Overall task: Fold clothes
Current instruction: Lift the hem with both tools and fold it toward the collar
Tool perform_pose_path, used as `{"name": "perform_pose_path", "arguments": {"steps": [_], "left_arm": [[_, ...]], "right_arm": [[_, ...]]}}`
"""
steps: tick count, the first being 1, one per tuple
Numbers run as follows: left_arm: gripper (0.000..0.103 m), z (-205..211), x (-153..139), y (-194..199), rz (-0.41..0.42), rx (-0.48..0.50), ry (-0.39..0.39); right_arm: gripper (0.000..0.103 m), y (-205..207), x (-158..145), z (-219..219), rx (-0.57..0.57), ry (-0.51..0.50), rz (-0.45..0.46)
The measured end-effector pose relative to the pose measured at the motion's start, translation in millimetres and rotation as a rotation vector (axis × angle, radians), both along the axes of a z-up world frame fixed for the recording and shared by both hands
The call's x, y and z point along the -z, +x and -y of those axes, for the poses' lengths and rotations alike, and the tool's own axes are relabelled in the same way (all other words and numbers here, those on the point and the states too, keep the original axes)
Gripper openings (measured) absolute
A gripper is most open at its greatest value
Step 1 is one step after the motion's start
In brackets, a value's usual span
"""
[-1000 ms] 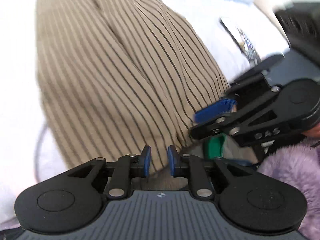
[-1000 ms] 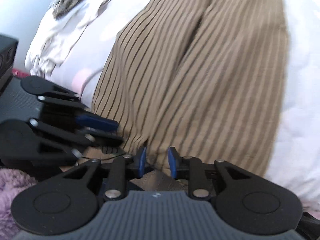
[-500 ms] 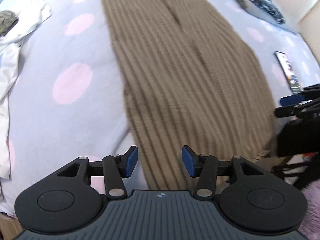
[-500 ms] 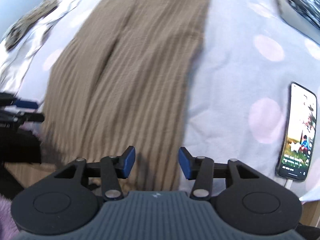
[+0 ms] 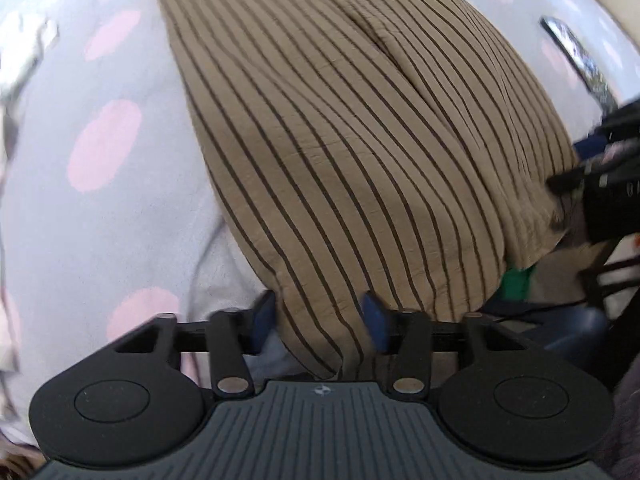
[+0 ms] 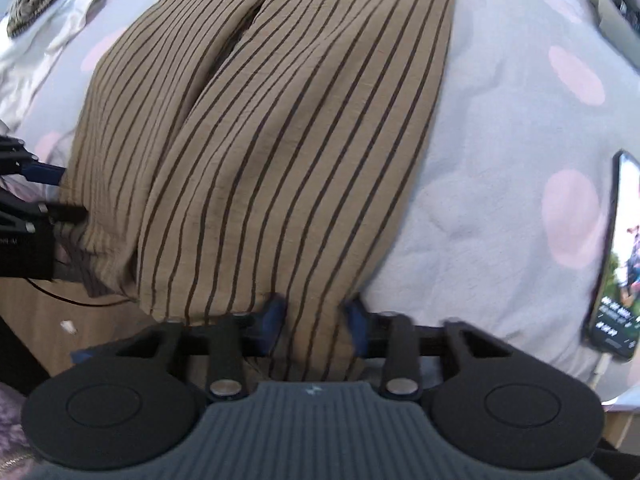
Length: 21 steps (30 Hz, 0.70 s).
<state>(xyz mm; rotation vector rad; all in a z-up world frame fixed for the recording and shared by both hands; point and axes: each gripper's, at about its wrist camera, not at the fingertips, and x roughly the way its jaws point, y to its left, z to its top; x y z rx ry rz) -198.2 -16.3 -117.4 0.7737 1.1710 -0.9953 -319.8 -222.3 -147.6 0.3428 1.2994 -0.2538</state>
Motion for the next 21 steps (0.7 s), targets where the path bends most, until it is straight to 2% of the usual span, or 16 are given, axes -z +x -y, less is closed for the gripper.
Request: {"name": "perform_pose_path", "arguments": {"steps": [1, 2, 3, 12, 17, 21], "left_arm": [[0.014, -0.8, -3.0, -1.3, 0.001, 0.008, -0.014], [0.009, -1.7, -6.0, -2.6, 0.003, 0.015, -0.028], [0.003, -2.9, -10.1, -2.3, -0.003, 0.018, -0.047], [0.001, -23.1, -68.8, 18.2, -0.104, 0.003, -0.284], [0.001, -30.2, -105.8, 45.1, -0.113, -0.046, -0.423], [0.001, -33.6, -132.7, 75.4, -0.102, -0.089, -0.514]], "right_arm": [[0.013, -1.0, -1.4, 0.0, -0.002, -0.008, 0.003], [0.005, -2.7, -4.7, 2.4, 0.007, 0.002, 0.016], [0.005, -4.4, -8.9, 4.6, 0.011, 0.015, 0.032], [0.003, -11.0, -60.6, 13.3, -0.028, 0.049, 0.2], [0.003, -14.6, -101.3, 29.4, -0.011, 0.009, 0.317], [0.003, -16.0, -131.1, 63.6, 0.048, 0.01, 0.408]]}}
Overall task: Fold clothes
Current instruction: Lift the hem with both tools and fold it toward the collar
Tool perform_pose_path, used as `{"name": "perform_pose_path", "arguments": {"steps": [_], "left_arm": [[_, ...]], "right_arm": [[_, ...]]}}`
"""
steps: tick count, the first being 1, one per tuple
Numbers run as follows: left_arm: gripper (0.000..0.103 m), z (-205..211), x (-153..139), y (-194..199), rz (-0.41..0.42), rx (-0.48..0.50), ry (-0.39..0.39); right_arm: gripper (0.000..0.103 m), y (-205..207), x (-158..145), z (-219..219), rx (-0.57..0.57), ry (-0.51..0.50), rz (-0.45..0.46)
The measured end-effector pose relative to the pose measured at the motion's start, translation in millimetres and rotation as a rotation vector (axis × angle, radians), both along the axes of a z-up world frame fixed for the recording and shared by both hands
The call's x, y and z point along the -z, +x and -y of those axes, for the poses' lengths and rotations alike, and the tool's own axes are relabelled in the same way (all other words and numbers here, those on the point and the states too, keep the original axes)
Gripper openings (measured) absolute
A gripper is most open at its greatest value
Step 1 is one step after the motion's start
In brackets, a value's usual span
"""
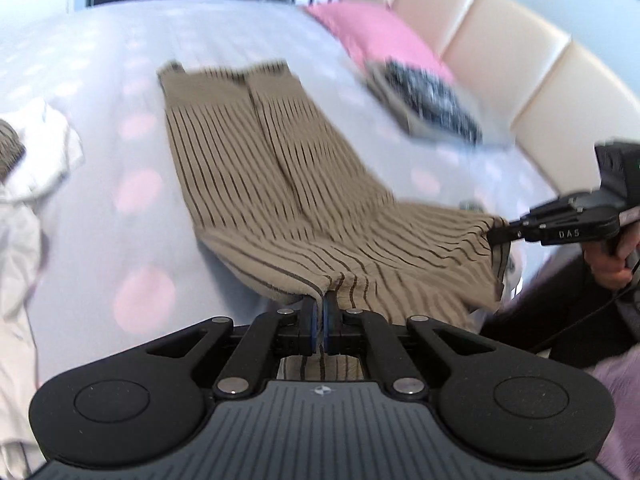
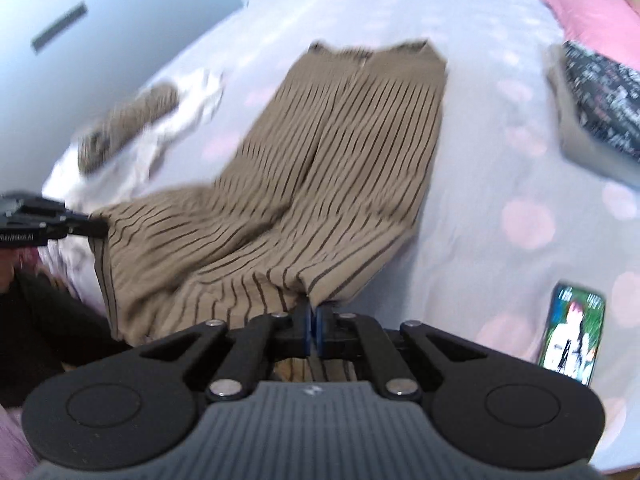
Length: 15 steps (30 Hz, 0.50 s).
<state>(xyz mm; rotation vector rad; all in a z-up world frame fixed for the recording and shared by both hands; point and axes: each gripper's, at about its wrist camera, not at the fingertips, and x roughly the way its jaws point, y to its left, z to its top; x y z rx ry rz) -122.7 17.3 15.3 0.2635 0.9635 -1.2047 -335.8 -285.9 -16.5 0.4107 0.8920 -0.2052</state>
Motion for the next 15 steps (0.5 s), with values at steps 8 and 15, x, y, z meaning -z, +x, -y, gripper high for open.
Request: {"name": "perform_pose_path", "arguments": {"steps": [8, 15], "left_arm": [[0.001, 41.0, -23.7, 49.8, 0.083, -0.055, -0.046], [0.001, 107.1, -4.1, 100.3, 0.145, -0.107, -0.023]], "right_arm": [[0.003, 51.3, -20.0, 36.5, 0.042, -0.071, 0.092], [0.003, 118.9, -14.1, 83.8, 0.099, -0.126, 0.073]]}}
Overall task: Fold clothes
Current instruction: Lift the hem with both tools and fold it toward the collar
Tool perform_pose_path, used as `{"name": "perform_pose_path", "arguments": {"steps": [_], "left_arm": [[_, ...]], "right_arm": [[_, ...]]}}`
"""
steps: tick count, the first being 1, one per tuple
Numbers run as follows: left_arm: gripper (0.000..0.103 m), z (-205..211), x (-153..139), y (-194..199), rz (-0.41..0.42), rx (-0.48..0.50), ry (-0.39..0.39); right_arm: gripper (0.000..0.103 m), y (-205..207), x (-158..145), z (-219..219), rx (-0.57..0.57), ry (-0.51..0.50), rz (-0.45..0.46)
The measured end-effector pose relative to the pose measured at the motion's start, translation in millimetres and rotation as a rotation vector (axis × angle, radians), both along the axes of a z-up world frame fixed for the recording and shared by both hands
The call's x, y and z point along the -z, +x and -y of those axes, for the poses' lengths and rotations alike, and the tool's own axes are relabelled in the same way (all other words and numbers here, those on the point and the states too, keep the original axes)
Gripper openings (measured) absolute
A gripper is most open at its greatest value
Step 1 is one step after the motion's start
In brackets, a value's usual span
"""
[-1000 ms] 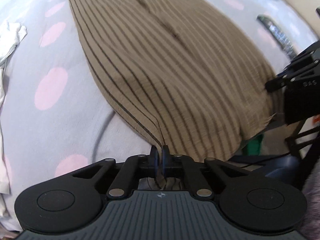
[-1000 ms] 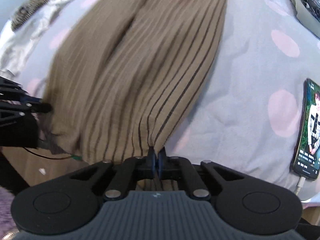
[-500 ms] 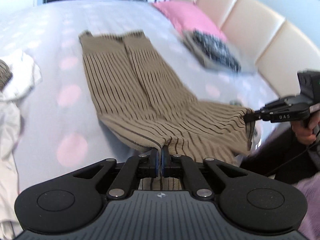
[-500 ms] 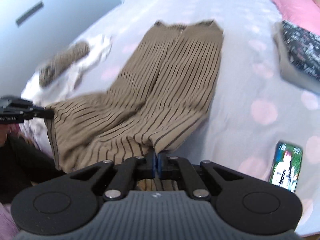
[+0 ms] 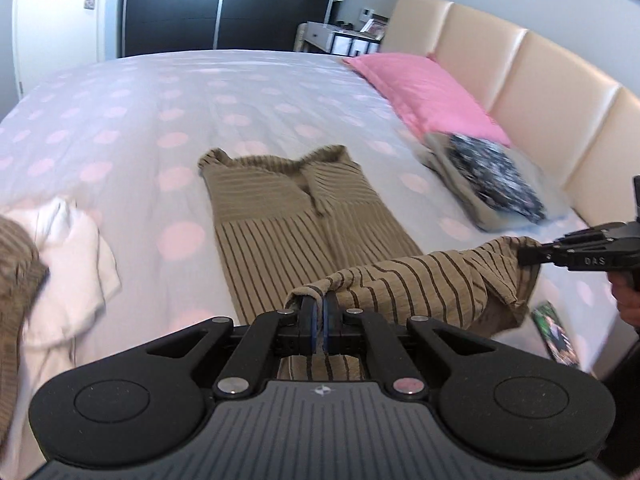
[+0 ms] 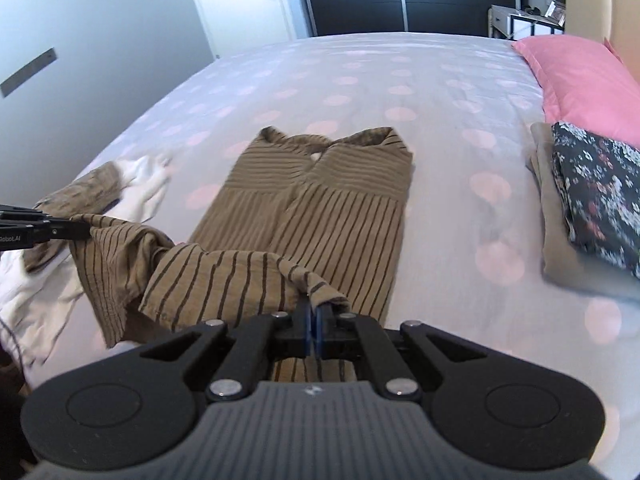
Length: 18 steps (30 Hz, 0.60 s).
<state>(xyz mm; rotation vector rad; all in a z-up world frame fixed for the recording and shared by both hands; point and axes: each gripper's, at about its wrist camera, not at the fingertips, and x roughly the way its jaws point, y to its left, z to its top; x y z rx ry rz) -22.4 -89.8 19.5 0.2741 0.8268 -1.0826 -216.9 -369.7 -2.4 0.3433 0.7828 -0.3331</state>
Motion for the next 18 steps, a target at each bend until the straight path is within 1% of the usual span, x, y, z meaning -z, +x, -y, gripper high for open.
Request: {"name": "perform_pose_path", "arguments": {"steps": [3, 7, 13, 18], "left_arm": [[0.001, 25.8, 11.4, 25.1, 0.009, -0.023, 0.015], [0.001, 55.4, 30.7, 60.4, -0.003, -0.047, 0.031], [0.001, 90.3, 72.8, 107.5, -0.043, -0.07, 0.048], [0.001, 112.6, 111.6, 132.4, -0.07, -0.075, 0.095]], "right_arm": [[0.003, 35.8, 10.1, 17.8, 0.016, -0.016, -0.018], [0.003, 74.3, 24.0, 42.2, 0.02, -0.03, -0.034], [0.003, 123.7, 56.7, 79.1, 0.035, -0.021, -0.067], [0.003, 150.1, 90.2, 101.3, 0.039, 0.013, -0.104]]}}
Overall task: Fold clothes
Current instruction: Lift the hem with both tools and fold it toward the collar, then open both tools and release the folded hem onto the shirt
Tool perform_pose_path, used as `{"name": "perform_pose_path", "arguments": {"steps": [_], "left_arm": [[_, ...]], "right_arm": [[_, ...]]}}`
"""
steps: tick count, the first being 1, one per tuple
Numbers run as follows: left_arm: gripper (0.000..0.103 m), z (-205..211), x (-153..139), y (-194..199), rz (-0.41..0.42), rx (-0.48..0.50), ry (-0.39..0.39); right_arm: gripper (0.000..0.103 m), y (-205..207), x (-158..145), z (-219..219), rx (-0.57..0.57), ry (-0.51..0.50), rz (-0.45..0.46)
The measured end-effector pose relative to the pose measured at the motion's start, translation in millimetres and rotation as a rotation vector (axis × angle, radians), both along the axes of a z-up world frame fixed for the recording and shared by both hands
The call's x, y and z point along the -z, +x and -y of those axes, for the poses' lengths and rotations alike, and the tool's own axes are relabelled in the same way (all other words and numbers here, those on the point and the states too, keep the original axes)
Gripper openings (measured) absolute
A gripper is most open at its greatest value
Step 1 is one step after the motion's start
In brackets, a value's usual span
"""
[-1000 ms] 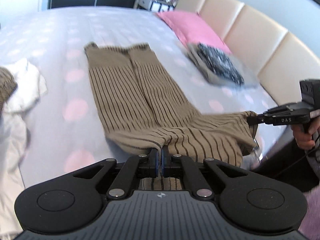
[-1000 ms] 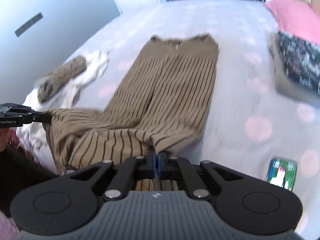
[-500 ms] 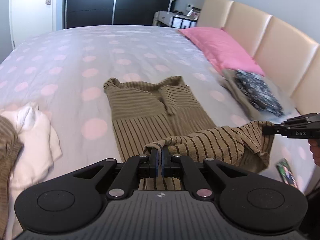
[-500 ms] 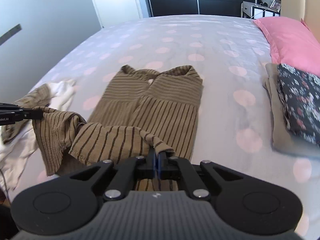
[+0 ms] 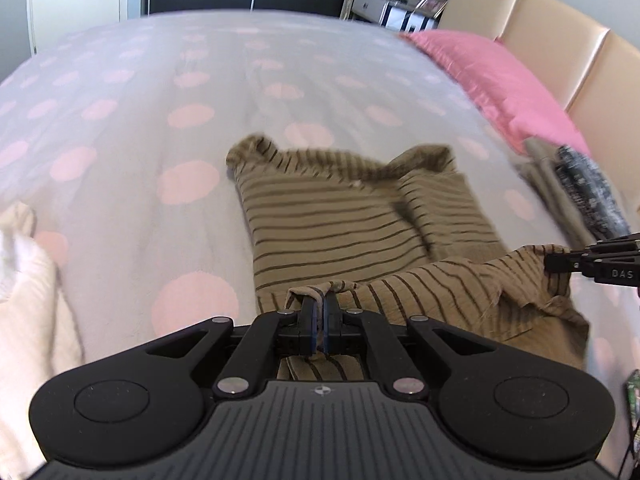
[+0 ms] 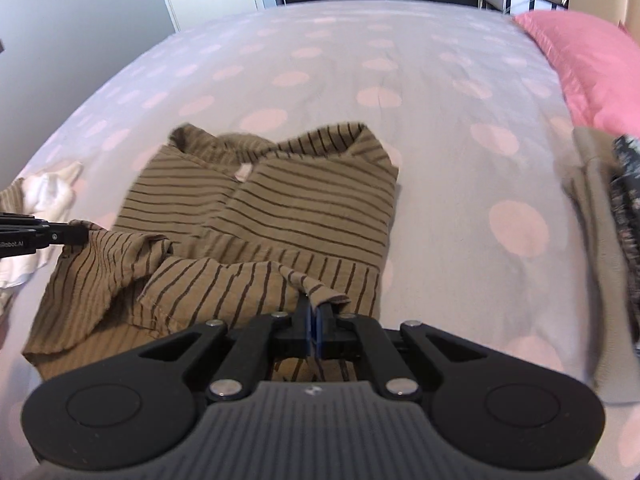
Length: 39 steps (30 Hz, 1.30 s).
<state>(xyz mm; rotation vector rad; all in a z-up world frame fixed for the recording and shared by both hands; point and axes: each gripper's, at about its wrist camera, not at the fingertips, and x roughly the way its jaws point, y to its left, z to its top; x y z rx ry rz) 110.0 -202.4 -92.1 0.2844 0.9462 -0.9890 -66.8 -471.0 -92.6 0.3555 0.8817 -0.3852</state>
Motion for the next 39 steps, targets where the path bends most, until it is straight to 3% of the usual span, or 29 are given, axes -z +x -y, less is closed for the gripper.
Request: {"name": "perform_pose_path", "arguments": {"steps": [4, 9, 13, 16, 20, 28, 34, 39], "left_arm": [[0.001, 5.4, 24.8, 6.0, -0.038, -0.012, 0.024], [0.005, 2.5, 29.2, 5.1, -0.05, -0.033, 0.024], [0.028, -4.1, 9.2, -4.1, -0.023, -0.039, 0.004], [0.035, -15.6, -14.8, -20.1, 0.016, -0.038, -0.035], [0.036, -33.7, -43.5, -49.9, 0.075, 0.007, -0.052], [0.042, -90.7, -58.9, -112.8, 0.174, 0.097, 0.029], [0.042, -115.6, -40.1, -159.0, 0.267, 0.14, 0.143], [0.042, -117.0, -17.8, -193.3, 0.394, 0.233, 0.231]], "right_arm": [[0.003, 9.2, 23.9, 7.4, 0.008, 0.032, -0.029], [0.008, 12.3, 34.6, 8.6, 0.022, 0.059, -0.049], [0.02, 5.3, 19.4, -0.3, 0.009, 0.03, -0.034], [0.022, -6.6, 0.1, -11.5, -0.005, -0.003, -0.015], [0.023, -30.9, -21.5, -35.2, -0.04, -0.082, -0.012], [0.028, -98.4, -32.7, -86.7, -0.12, -0.133, -0.06], [0.03, -137.4, -17.7, -120.9, -0.177, -0.171, -0.116], [0.031, -147.9, 0.7, -144.4, -0.246, -0.279, -0.155]]}}
